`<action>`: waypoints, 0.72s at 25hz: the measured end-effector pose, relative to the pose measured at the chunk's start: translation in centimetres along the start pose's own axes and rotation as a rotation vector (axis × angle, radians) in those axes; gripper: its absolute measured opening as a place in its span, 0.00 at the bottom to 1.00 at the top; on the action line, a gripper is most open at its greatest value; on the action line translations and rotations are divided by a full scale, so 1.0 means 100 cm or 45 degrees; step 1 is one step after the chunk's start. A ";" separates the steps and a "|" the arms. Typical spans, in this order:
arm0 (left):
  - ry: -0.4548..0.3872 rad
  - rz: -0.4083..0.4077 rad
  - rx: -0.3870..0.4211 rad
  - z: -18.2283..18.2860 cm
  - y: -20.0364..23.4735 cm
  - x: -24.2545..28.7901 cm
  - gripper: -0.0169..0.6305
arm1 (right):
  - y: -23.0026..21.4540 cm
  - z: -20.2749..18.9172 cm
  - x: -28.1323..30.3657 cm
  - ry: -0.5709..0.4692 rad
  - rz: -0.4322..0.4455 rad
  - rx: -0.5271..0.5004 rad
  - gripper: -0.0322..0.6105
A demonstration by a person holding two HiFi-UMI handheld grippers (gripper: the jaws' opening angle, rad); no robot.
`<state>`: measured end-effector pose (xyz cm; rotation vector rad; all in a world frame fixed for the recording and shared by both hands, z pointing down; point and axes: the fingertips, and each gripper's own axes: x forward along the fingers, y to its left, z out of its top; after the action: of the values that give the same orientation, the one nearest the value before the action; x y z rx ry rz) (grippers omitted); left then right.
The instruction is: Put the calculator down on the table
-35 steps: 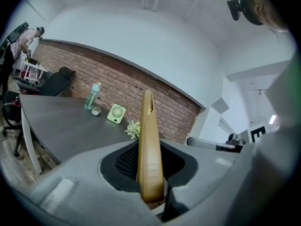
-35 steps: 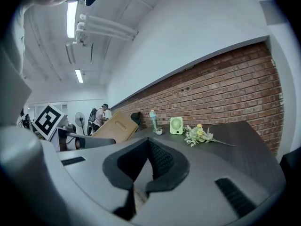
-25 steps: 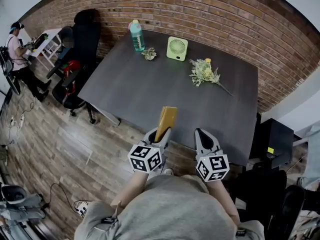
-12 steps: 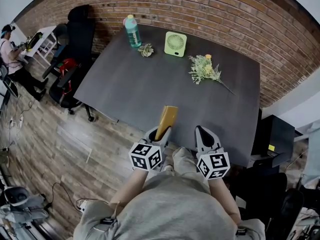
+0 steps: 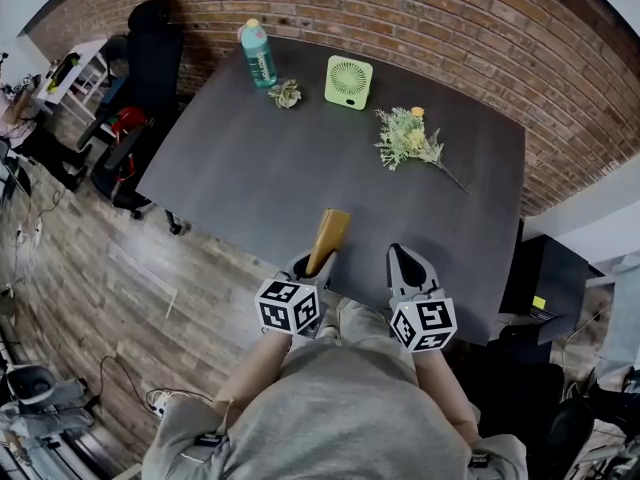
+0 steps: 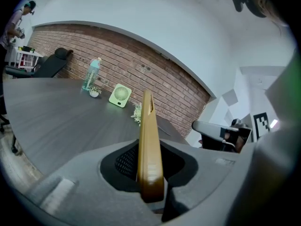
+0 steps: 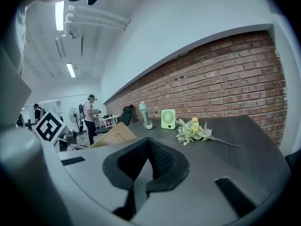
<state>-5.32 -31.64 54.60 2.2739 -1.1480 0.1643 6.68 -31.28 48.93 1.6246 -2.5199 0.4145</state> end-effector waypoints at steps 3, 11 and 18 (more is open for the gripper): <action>0.027 0.008 -0.019 -0.004 0.005 0.012 0.16 | -0.007 -0.004 0.008 0.021 0.002 0.004 0.05; 0.083 0.018 -0.055 -0.012 0.015 0.043 0.16 | -0.023 -0.011 0.025 0.059 0.001 0.021 0.05; 0.143 0.038 -0.113 -0.028 0.022 0.066 0.16 | -0.036 -0.020 0.032 0.094 0.003 0.035 0.05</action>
<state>-2.52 -35.76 60.20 2.1428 -1.1089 0.2450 8.50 -34.90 52.26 1.5855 -2.4738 0.5017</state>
